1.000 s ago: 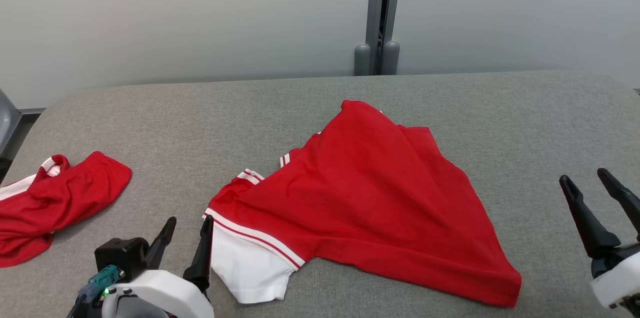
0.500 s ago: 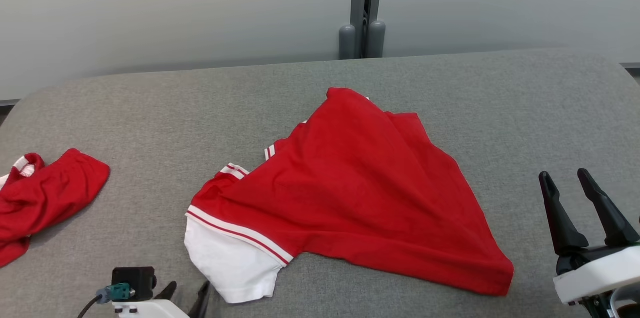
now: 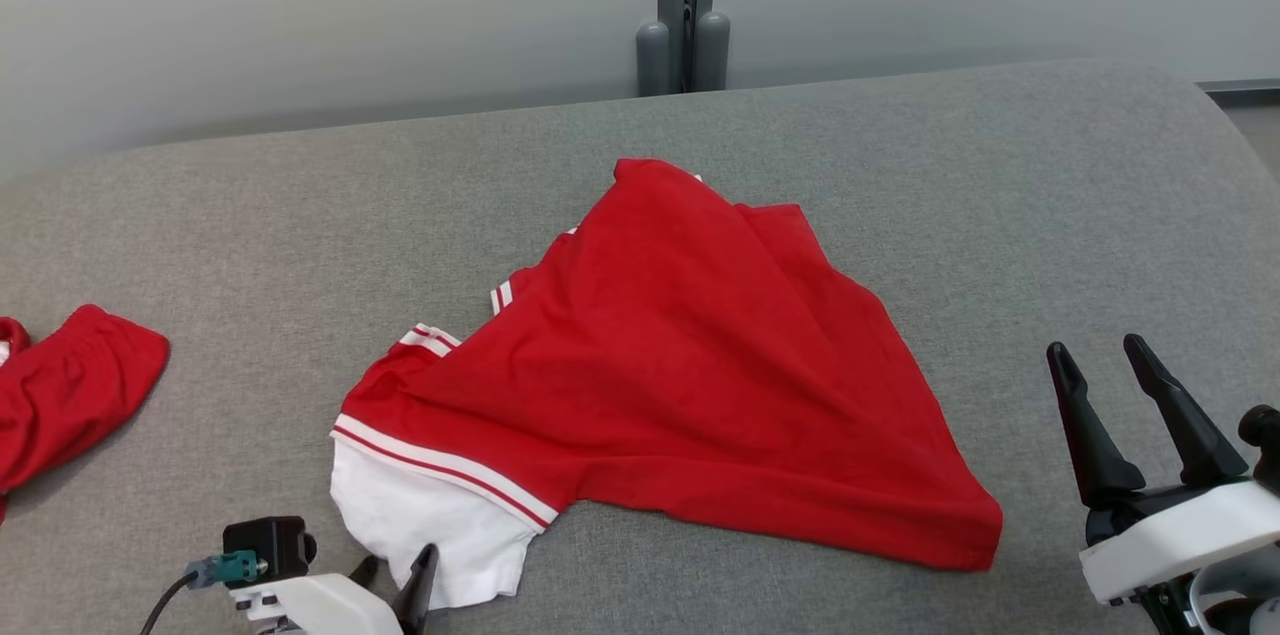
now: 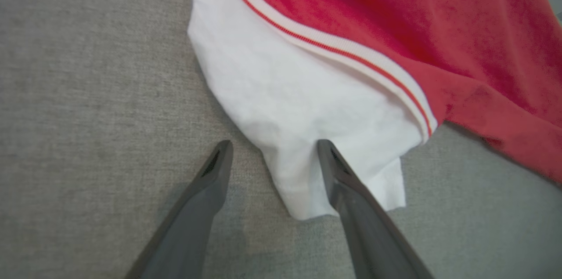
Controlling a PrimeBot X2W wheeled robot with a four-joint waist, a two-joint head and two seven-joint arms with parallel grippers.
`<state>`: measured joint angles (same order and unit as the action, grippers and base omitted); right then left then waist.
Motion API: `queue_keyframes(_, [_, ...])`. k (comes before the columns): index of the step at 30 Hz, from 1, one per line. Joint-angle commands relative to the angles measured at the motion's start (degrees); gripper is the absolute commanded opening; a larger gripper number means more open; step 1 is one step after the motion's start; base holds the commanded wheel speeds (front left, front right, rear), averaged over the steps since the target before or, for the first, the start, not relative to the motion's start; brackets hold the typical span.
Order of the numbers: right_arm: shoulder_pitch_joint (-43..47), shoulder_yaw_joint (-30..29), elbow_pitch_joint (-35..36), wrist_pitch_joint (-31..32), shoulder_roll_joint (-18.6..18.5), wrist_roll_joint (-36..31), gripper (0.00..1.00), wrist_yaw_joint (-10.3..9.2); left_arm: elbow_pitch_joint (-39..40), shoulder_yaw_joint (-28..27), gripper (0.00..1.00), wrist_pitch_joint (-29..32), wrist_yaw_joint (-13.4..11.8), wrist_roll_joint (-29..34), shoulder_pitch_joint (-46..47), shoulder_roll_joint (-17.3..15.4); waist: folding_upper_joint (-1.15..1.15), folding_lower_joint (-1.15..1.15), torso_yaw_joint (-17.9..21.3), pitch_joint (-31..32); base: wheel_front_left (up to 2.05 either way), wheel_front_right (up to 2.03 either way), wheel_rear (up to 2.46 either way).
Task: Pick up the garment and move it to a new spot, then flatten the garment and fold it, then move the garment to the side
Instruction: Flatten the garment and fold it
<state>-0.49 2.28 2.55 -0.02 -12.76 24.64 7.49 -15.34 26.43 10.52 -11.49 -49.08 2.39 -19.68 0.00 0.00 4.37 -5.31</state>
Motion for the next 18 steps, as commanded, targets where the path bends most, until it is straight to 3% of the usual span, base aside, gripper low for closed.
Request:
queue_keyframes(1, [-0.45,-0.13,-0.4,-0.4,-0.12,-0.23,1.0,0.0,-0.07,-0.41,0.73,-0.23,0.67,-1.0,0.7,0.51,0.0,0.0,0.16,-0.23,0.0,0.0,0.0])
queue_keyframes(2, [-0.48,-0.08,-0.6,-0.54,-0.2,-0.24,1.0,0.0,0.11,-0.75,0.33,-0.38,1.19,-1.64,0.78,0.74,0.0,0.0,0.24,-0.31,0.0,0.0,0.0])
queue_keyframes(3, [-0.56,0.02,-0.78,-0.61,-0.28,-0.29,1.0,0.0,0.31,-0.99,0.0,-0.53,1.47,-2.05,0.88,0.83,0.0,0.0,0.32,-0.38,0.0,0.0,0.0])
queue_keyframes(6, [-0.94,0.34,-1.22,-0.8,-0.37,-0.44,1.0,0.0,1.71,-0.92,0.0,-0.94,1.78,-1.52,1.75,0.56,0.0,0.0,0.62,-0.53,0.0,0.0,0.0])
queue_keyframes(13, [-1.53,1.12,-2.05,-0.84,-0.14,-0.73,1.0,0.0,8.54,0.87,0.02,0.67,-1.41,2.53,5.14,-0.54,0.0,0.0,2.25,-0.95,0.0,0.0,0.0])
queue_keyframes(17, [-1.94,1.51,-2.71,-0.72,0.12,-0.74,1.0,0.0,10.87,3.11,0.16,3.33,-2.9,5.01,8.6,-0.21,0.0,0.0,3.88,-1.47,0.0,0.0,0.0])
queue_keyframes(18, [-2.1,1.71,-2.81,-0.72,0.15,-0.75,1.0,0.01,10.74,3.89,0.27,4.01,-3.16,5.95,9.6,-0.33,0.0,0.0,4.35,-1.65,0.0,0.0,0.0])
